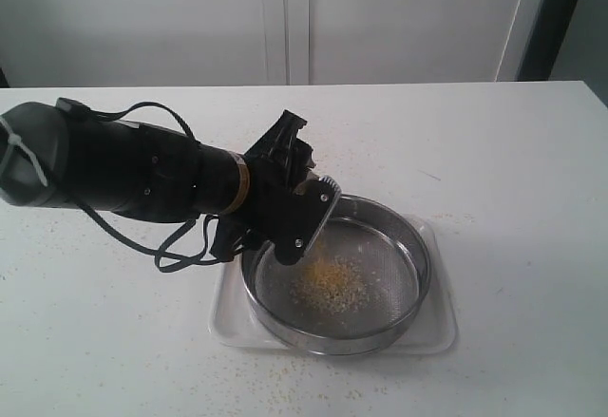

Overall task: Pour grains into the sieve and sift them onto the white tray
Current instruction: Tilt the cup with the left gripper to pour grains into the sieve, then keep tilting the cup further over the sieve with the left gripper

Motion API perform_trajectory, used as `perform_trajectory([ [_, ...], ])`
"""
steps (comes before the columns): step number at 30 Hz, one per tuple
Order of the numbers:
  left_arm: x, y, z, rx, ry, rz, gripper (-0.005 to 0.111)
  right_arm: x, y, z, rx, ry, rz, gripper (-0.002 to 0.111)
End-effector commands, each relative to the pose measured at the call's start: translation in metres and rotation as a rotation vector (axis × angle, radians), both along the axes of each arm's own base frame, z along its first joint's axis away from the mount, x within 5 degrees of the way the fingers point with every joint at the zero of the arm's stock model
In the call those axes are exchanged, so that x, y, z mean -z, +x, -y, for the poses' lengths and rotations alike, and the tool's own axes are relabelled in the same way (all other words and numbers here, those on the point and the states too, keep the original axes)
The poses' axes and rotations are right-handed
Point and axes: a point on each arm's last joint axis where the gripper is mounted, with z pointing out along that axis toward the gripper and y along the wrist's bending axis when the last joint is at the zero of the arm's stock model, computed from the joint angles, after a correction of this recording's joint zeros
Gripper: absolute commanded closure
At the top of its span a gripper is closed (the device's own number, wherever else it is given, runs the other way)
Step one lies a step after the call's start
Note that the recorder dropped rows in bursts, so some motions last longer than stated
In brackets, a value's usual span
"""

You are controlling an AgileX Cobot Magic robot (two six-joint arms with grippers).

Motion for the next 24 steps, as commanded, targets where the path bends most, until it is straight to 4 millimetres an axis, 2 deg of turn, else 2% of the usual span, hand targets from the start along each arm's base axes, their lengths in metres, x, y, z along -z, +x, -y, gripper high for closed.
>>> perform_trajectory([
  [1,-0.0051,0.0014,-0.0023,-0.014,0.035,0.037,0.107,0.0008,0.0,0.0003,0.006,-0.001,0.007,0.108],
  [24,-0.0047,-0.0001,-0.0019,-0.024,0.069,0.053,0.107,0.0008,0.0,0.0003,0.006,-0.001,0.007,0.108],
])
